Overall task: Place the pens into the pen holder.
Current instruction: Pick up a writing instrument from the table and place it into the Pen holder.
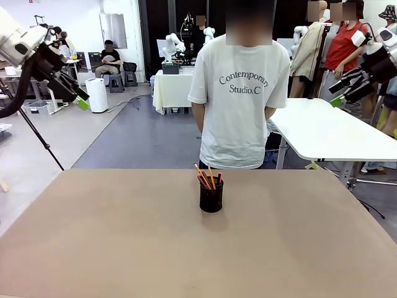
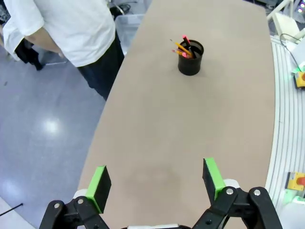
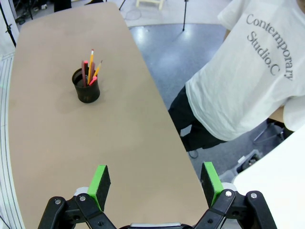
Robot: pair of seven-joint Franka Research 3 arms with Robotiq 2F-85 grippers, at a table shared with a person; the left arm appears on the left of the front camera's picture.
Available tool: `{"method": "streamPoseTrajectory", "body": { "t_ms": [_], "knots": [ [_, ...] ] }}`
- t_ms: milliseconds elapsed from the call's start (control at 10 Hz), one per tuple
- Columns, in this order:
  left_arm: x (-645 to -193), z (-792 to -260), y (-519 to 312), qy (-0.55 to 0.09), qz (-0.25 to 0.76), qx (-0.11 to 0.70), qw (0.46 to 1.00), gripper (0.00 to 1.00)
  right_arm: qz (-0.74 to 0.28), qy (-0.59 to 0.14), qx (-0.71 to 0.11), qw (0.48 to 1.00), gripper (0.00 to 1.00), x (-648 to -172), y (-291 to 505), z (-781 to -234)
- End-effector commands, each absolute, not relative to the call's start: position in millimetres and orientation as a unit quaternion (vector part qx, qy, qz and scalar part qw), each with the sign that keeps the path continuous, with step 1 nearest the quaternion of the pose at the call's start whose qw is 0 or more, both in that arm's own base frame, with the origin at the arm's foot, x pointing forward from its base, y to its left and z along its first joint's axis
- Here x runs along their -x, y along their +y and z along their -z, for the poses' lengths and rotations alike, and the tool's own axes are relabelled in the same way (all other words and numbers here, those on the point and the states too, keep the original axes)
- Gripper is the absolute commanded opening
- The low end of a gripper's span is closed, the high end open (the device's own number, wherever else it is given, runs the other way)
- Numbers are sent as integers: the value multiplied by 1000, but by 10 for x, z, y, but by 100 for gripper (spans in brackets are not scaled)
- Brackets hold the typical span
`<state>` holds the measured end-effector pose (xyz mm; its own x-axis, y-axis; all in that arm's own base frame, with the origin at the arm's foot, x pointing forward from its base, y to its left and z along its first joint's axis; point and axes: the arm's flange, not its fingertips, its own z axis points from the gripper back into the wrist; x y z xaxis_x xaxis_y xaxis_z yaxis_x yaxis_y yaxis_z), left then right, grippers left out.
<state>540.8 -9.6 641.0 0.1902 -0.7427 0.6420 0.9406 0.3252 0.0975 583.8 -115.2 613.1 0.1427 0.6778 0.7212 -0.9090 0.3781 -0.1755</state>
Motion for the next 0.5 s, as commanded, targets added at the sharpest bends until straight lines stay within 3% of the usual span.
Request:
{"method": "streamPoseTrajectory", "body": {
  "t_ms": [0, 400],
  "knots": [
    [-5296, -6354, -166, -309, 551, 161, 759, 100, -540, -372, -146, 740, 100, -5821, -1148, -6128],
    [-5377, -6389, -110, -307, 557, 160, 755, 100, -540, -372, -146, 740, 100, -5821, -1148, -6128]
  ]
}}
